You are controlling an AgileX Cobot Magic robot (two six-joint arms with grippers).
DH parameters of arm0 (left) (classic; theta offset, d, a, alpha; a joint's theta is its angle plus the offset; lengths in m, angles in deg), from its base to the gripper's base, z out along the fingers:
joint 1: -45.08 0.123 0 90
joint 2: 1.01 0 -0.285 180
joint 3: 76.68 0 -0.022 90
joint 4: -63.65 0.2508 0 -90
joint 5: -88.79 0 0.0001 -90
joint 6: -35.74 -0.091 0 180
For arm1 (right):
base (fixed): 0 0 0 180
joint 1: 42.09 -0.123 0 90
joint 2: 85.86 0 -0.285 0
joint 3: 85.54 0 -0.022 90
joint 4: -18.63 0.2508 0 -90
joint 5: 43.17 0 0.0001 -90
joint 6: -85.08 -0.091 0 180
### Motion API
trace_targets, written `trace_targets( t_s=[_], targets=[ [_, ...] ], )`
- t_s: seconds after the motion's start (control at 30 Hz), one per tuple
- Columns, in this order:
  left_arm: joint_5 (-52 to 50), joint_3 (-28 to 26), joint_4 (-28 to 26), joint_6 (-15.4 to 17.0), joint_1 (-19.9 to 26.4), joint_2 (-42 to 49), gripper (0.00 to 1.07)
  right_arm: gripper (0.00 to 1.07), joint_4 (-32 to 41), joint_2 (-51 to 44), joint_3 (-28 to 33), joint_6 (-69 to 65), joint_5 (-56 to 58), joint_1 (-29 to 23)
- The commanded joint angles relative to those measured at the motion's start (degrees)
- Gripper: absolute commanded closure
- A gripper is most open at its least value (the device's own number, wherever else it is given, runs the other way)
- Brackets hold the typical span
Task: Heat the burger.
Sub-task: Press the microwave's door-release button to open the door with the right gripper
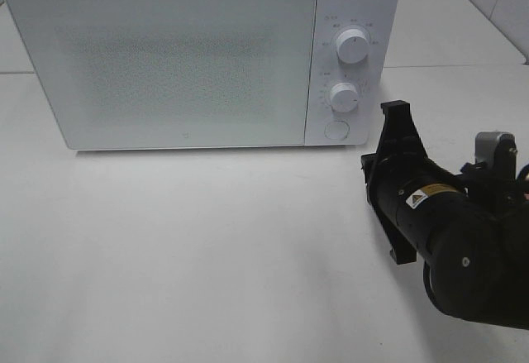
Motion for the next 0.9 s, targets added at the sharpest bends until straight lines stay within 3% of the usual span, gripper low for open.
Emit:
trace_targets(
  t_s=[0.03, 0.9],
  targets=[
    [-0.57, 0.11, -0.57, 0.11, -0.23, 1.43, 0.07, 1.07, 0.00, 2.06, -2.12, -1.20, -0.23, 0.11],
    [-0.57, 0.11, -0.57, 0.11, -0.23, 1.43, 0.07, 1.07, -4.87, 12.72, -15.70, -1.38, 3.44, 9.34]
  ],
)
